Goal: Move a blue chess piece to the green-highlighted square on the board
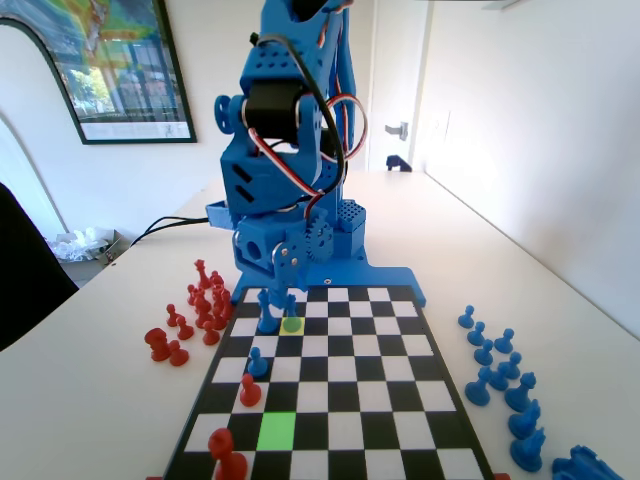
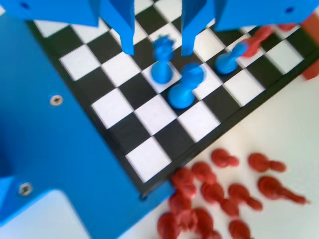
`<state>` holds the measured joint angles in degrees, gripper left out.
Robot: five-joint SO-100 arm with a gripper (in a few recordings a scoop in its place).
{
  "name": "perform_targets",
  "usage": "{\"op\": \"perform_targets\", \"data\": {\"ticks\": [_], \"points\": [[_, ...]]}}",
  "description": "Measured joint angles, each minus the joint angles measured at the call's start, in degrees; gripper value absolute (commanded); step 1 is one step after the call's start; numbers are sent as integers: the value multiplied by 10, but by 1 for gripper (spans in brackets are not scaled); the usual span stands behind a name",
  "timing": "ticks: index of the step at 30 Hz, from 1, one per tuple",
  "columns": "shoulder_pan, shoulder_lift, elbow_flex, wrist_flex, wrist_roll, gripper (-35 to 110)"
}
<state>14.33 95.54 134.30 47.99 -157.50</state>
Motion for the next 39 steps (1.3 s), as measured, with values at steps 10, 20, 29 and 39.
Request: {"op": "perform_targets", "data": {"ticks": [10,20,29,39], "points": [[-2,0,11,-18,-1,13],[-6,-12,11,-19,13,12],[-5,-32,-9,-16,13,12],[-4,-42,-30,-11,13,7]]}}
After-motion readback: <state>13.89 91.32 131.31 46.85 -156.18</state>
